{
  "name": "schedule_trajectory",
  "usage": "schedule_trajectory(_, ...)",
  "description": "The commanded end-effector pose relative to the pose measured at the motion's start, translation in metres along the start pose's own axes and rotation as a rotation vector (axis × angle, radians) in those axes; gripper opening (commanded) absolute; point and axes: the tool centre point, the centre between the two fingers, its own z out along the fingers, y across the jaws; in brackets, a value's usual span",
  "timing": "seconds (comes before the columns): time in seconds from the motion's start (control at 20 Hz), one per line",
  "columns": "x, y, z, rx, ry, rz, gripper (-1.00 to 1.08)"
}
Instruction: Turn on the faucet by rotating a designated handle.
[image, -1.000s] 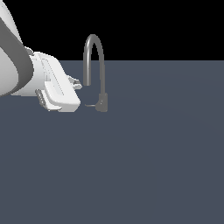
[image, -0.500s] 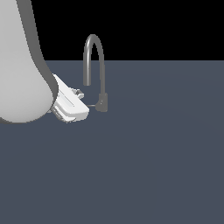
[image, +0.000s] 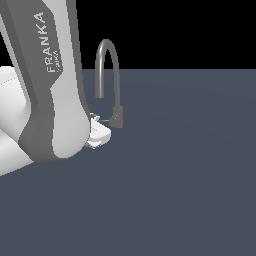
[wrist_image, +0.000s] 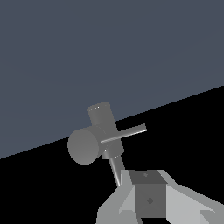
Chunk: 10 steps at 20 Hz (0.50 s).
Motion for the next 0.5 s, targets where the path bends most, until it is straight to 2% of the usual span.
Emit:
schedule_trajectory(0.0,0.009,-0.002,0.005,-0.042,-0.006,-0.043,-1.0)
schedule_trajectory(0.45,0.038,-0.012,0.026,-0.185,-0.029,-0.194,-1.0)
